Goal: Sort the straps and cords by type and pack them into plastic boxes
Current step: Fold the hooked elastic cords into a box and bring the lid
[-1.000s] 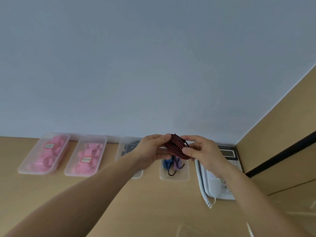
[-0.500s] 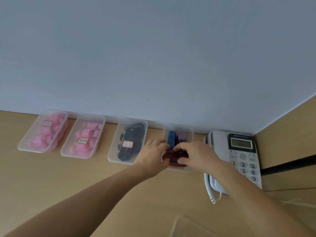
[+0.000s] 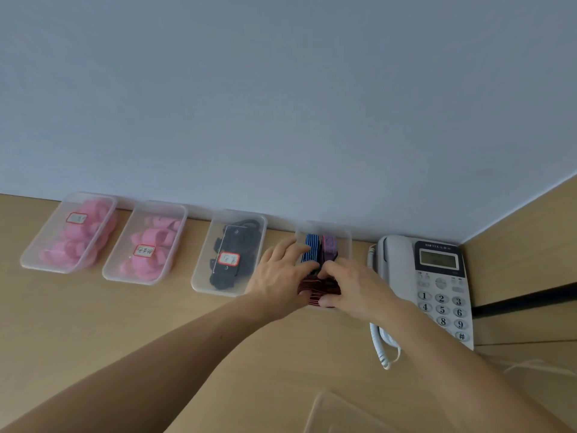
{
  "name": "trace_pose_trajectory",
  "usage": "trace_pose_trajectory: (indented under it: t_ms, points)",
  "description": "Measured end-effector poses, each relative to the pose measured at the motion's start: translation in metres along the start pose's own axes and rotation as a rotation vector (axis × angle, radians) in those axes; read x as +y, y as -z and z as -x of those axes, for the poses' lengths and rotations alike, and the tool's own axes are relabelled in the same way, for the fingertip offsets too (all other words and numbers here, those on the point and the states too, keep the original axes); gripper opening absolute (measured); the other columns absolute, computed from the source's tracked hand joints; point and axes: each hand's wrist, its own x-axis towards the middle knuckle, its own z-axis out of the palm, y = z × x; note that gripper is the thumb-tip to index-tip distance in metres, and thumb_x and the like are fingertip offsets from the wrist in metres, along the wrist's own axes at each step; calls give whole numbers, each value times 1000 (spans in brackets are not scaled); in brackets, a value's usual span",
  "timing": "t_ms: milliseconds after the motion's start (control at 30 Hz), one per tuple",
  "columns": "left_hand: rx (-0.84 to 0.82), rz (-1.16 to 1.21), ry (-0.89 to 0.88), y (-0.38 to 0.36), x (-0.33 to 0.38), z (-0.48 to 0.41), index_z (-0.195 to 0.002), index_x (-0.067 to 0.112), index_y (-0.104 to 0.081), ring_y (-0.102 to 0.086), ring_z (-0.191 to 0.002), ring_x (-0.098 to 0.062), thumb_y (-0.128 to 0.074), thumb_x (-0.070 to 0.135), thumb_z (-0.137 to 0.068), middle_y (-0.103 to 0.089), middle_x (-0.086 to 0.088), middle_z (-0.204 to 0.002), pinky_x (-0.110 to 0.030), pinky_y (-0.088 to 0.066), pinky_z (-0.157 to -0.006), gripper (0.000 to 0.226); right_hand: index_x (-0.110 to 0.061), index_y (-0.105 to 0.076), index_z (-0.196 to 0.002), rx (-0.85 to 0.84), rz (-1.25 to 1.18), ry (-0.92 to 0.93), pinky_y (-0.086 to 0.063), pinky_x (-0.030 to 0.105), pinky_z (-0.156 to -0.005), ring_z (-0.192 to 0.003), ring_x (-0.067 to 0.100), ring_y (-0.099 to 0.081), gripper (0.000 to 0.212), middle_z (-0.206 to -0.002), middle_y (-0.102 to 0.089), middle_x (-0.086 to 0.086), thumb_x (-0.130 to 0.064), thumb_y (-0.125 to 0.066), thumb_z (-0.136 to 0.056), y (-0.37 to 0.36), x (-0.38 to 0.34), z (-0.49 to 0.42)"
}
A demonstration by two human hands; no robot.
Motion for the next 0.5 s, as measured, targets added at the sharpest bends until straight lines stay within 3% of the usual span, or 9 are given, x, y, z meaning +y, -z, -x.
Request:
trace_pose_trajectory:
  t_ms: [100,200,333,500]
  points:
    - [-50,11,-21,-2,-4,-3,-123,31,-66,-13,-150,-23,-59,43,-85,-37,4,-154,-39,-15,-117,41,-30,-68,-100,-61,-188,-90,-47,26,-75,-87,9,-59,26,-91,-62,-15,-44,-72,-80,15,1,-4]
    - [-81,6,-26,-4,-6,-5,-125,32,-65,-9,-151,-20,-60,44,-85,-35,5,-155,-38,-12,-118,42,-34,-66,-99,-101,-80,-125,-42,21,-66,-81,5,-58,21,-84,-61,-20,-41,-71,-79,26,3,-6]
    - [-89,-5,-4,-4,-6,-7,-127,31,-61,-11,-150,-17,-63,46,-82,-37,9,-152,-37,-15,-118,48,-28,-65,-106,-170,75,-157,-51,31,-77,-90,15,-62,29,-96,-66,-10,-33,-67,-78,30,-1,-13]
    - [-91,-14,8,-1,-6,-13,-148,29,-33,-21,-145,-18,-69,48,-73,-42,9,-147,-33,-18,-116,85,-24,-68,-105,67,-25,-75,-49,30,-81,-97,17,-63,27,-105,-68,-4,-12,-63,-82,32,-5,-30]
